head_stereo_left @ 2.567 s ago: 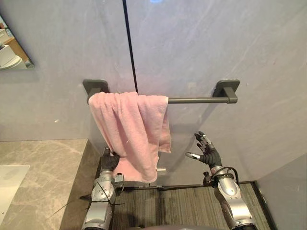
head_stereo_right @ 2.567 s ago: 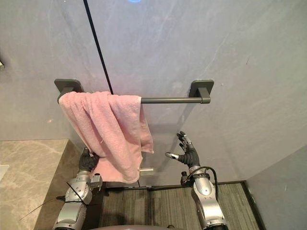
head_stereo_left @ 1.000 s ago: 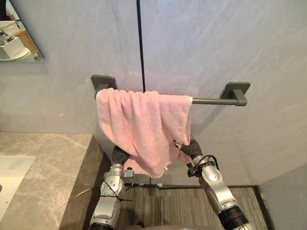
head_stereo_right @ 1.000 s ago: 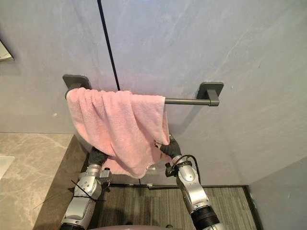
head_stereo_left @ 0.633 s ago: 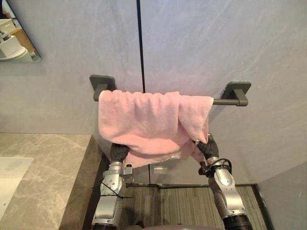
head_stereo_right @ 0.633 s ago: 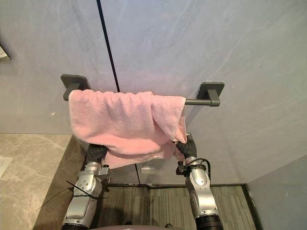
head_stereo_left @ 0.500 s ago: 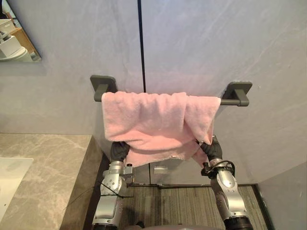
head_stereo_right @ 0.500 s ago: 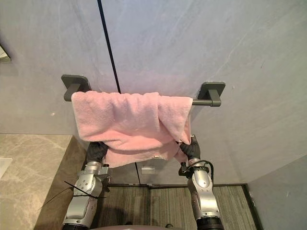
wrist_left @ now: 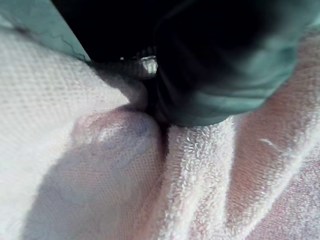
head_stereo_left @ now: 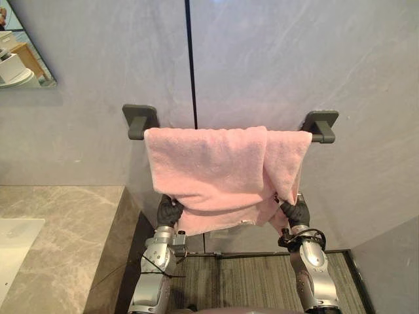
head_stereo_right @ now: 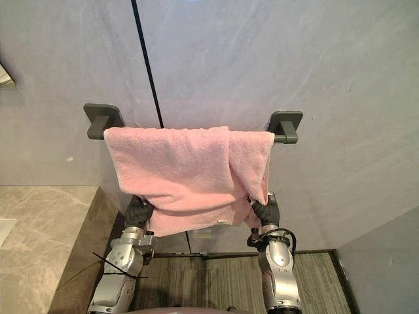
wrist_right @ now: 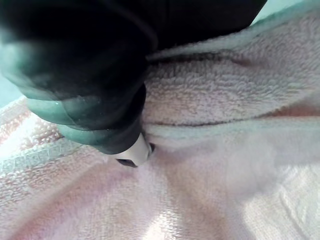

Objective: Organize washtable

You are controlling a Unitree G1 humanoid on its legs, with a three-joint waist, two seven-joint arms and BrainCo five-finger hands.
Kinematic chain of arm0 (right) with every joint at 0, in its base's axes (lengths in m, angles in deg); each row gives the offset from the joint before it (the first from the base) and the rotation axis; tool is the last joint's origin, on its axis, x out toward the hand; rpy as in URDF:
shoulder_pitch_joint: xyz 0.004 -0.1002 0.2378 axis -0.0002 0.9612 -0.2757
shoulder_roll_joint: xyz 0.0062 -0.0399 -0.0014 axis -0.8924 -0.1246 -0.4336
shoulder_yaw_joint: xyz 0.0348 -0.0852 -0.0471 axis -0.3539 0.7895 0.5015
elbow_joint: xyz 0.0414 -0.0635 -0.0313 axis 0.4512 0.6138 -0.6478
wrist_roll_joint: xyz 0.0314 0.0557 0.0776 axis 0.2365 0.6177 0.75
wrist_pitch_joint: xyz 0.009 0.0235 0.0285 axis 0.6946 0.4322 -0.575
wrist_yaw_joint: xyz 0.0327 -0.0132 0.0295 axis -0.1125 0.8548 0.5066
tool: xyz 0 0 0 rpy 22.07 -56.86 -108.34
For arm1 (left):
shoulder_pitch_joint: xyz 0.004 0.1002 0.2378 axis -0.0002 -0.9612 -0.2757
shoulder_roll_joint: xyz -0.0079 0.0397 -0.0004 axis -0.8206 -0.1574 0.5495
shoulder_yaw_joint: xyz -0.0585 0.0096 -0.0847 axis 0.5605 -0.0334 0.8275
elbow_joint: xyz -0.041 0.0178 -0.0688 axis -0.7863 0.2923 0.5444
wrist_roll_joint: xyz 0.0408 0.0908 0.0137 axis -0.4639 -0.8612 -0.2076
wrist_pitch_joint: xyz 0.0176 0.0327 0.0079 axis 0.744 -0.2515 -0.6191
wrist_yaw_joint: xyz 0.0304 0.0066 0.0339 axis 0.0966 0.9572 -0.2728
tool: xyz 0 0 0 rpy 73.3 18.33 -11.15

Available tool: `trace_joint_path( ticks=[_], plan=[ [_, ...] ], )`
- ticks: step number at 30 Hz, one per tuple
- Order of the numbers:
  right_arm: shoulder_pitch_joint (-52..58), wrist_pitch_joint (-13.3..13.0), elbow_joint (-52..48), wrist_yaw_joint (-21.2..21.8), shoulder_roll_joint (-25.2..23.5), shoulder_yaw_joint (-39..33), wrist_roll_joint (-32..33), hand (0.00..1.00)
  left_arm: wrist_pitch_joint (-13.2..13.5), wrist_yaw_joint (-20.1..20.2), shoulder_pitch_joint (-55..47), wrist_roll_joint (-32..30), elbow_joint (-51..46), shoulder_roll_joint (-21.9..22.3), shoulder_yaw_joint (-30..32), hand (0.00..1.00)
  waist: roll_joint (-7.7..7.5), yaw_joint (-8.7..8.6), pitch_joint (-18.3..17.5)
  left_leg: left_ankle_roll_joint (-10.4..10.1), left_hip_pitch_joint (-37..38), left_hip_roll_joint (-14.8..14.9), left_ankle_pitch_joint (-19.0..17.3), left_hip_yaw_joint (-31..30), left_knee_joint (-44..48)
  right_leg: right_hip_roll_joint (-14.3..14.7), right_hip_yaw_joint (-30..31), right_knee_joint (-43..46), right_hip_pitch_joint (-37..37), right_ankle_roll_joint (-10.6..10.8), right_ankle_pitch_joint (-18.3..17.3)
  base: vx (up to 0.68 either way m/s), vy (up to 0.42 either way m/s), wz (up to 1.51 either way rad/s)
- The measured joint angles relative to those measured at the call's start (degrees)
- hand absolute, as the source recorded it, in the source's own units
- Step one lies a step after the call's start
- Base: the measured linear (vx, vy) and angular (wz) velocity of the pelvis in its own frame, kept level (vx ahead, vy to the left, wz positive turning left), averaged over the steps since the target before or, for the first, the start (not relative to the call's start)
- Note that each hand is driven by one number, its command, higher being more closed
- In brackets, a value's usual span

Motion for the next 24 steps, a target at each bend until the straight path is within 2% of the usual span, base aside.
trace_joint_path(
  ticks=[7, 15, 16, 24],
  plan=[
    [0.8, -0.1, 0.0, -0.1, -0.5, -1.0, 0.1, 1.00, -0.2, 0.0, 0.0, 0.0, 2.0, 0.0, -1.0, 1.00, 0.33, -0.32, -0.1, 0.0, 0.0, 0.0, 0.0, 0.1, 0.0, 0.0, 0.3, 0.0, 0.0, 0.0, 0.0, 0.00, 0.000, 0.00],
    [1.0, -0.7, 1.2, 0.1, -0.7, -0.9, -0.1, 1.00, -0.6, 0.1, -1.3, 1.0, 5.3, 0.3, -1.0, 1.00, 1.41, -0.95, -0.6, 0.0, 0.2, 0.2, 0.0, 0.3, -0.2, 0.1, 0.7, -0.2, 0.0, 0.1, 0.1, 0.00, 0.000, 0.00],
    [0.9, -0.9, 1.9, 0.1, -0.7, -0.8, -0.1, 0.00, -0.7, 0.1, -1.3, 1.1, 6.2, 0.4, -1.0, 0.00, 1.50, -0.96, -0.6, 0.0, 0.3, 0.2, 0.0, 0.3, -0.2, 0.1, 0.7, -0.2, 0.1, 0.1, 0.1, 0.00, 0.000, 0.00],
    [0.7, -1.1, 7.2, 0.1, -0.6, -0.7, -0.1, 0.00, -1.1, 0.0, -2.1, 2.2, 10.9, -0.2, -0.9, 0.00, 1.76, -0.90, -1.1, 0.1, 1.0, 0.2, 0.2, 0.3, -1.5, 0.2, 0.1, -1.9, 1.1, 0.1, 0.7, 0.00, 0.000, 0.00]
  ],
)
